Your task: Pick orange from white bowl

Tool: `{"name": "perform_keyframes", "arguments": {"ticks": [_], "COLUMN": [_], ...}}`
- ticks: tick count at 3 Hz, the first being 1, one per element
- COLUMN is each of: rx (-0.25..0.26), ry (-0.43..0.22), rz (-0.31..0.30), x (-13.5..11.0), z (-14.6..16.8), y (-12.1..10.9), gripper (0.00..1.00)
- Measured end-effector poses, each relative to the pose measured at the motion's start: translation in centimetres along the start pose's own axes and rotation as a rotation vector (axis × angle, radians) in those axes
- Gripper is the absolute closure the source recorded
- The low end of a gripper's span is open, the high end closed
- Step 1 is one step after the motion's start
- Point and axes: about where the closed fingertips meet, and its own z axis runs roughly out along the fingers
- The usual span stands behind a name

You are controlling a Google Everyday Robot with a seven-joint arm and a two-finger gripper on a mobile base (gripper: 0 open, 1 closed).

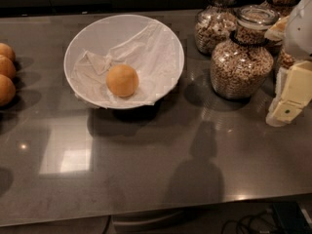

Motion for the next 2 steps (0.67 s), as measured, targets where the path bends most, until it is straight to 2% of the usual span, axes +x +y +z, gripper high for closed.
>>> {"name": "perform_keyframes", "arguments": {"ticks": [2], "rx": [0.004], "ry": [-0.016], "rz": [-0.002], "x": [-0.50], "z": [0.13], "y": [-0.06], "gripper": [0.00]}}
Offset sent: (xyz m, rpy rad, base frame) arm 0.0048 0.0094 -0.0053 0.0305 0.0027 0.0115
